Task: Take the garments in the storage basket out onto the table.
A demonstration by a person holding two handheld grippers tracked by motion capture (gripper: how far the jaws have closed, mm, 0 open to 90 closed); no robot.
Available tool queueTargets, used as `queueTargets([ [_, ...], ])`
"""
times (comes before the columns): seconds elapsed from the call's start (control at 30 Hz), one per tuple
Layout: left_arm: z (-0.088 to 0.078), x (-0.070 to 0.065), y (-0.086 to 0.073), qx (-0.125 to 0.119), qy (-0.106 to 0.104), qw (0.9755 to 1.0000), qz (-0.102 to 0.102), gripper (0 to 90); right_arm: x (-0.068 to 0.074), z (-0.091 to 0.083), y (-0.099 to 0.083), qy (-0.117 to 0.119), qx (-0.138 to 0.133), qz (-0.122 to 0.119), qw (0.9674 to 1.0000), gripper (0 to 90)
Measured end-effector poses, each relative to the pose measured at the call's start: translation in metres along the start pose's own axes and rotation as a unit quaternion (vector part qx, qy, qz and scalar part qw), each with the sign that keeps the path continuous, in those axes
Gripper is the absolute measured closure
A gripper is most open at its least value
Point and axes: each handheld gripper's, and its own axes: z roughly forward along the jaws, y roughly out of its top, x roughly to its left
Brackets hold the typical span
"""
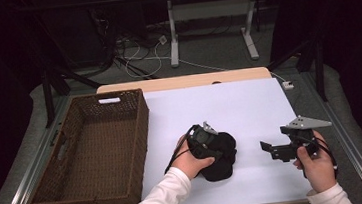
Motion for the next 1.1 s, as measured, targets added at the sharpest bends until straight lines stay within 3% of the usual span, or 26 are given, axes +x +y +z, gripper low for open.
queueTargets([
  [0.37, 0.005, 0.003, -0.011, -0.023, -0.004, 0.9996, -0.015, 35.3, 0.004, 0.005, -0.002, 0.004, 0.006, -0.004, 1.0000, 5.9],
  [0.43, 0.005, 0.004, -0.011, -0.025, 0.003, 0.9997, 0.005, 34.5, 0.004, 0.005, -0.002, 0.006, 0.005, -0.004, 1.0000, 5.9],
  [0.77, 0.005, 0.004, -0.015, -0.041, -0.002, 0.9991, -0.001, 30.6, 0.007, 0.008, -0.003, 0.007, 0.011, -0.012, 0.9999, 6.0],
  [0.87, 0.005, 0.004, -0.015, -0.045, -0.013, 0.9988, -0.018, 28.1, 0.009, 0.009, -0.003, 0.008, 0.010, -0.008, 0.9999, 6.0],
  [0.93, 0.004, 0.005, -0.015, -0.054, -0.011, 0.9984, -0.013, 25.9, 0.010, 0.010, -0.003, 0.008, 0.013, -0.009, 0.9998, 6.0],
  [1.1, 0.001, 0.005, -0.017, -0.059, -0.017, 0.9977, -0.029, 17.2, 0.013, 0.013, -0.004, 0.011, 0.015, -0.013, 0.9997, 6.0],
])
